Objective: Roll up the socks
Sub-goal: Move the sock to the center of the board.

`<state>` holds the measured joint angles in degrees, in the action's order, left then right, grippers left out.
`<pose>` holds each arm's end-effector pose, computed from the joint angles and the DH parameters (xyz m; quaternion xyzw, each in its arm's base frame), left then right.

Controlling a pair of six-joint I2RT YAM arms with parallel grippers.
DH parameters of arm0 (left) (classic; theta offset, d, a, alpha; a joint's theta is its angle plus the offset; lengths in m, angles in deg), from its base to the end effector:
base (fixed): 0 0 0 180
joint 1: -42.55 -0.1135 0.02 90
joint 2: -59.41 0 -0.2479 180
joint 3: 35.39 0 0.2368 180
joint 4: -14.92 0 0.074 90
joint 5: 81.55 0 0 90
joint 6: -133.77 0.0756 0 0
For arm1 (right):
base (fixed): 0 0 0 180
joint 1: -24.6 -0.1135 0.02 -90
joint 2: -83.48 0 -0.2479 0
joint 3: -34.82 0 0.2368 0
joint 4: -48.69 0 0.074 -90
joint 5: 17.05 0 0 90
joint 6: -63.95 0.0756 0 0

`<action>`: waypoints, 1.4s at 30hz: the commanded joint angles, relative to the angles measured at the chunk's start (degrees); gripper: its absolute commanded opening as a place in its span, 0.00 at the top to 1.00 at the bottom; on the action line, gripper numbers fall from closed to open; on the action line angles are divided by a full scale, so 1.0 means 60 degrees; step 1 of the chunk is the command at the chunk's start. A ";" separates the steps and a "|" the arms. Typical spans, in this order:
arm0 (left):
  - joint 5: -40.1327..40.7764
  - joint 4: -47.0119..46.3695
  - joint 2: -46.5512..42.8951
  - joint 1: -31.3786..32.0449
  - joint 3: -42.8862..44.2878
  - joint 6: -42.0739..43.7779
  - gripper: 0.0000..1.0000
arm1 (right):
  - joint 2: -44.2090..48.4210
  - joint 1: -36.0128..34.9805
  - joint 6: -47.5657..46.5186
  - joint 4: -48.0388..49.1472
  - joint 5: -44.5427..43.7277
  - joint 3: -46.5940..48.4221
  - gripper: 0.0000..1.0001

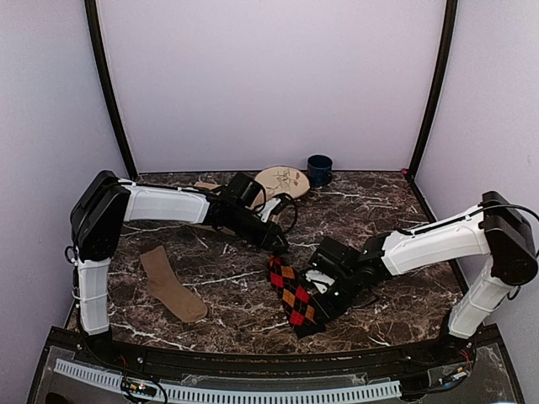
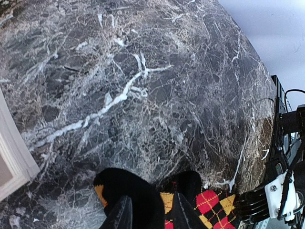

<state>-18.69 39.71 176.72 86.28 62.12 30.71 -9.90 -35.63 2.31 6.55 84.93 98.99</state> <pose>0.3065 -0.3409 0.1544 0.3245 0.8409 -0.3688 0.2271 0.1297 0.2583 0.1052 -0.2857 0.9390 0.1862 0.0434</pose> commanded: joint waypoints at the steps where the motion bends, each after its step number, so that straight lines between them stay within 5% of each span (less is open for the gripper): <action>1: 0.0745 0.0492 -0.0124 0.0081 0.0412 0.0056 0.67 | 0.0417 -0.0084 0.0323 -0.0243 -0.0209 -0.0159 1.00; 11: 0.3704 0.0528 -0.1900 0.0081 0.0164 -0.0243 0.58 | 0.0842 -0.0035 -0.0318 -0.1365 -0.1329 0.1403 0.54; 18: 0.4061 0.0663 -0.3011 0.0081 -0.0472 -0.0397 0.58 | 0.0552 0.0549 -0.0867 -0.1216 -0.2205 0.2324 0.48; 22: 0.4455 0.0814 -0.3697 0.0081 -0.1468 -0.0774 0.58 | -0.0861 0.0820 -0.1790 -0.1028 -0.2412 0.3580 0.48; 29: 0.4743 0.0942 -0.4921 0.0067 -0.2748 -0.1486 0.58 | -0.2994 0.1147 -0.2683 -0.0514 -0.2492 0.5387 0.48; 42: 0.4894 0.1335 -0.6207 -0.0009 -0.4256 -0.1747 0.58 | -0.4349 0.1715 -0.3703 -0.0181 -0.1896 0.6941 0.42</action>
<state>9.97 46.16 142.08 86.58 38.97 21.40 -33.73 -25.97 -17.13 3.77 71.36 137.44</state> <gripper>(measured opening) 0.419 0.571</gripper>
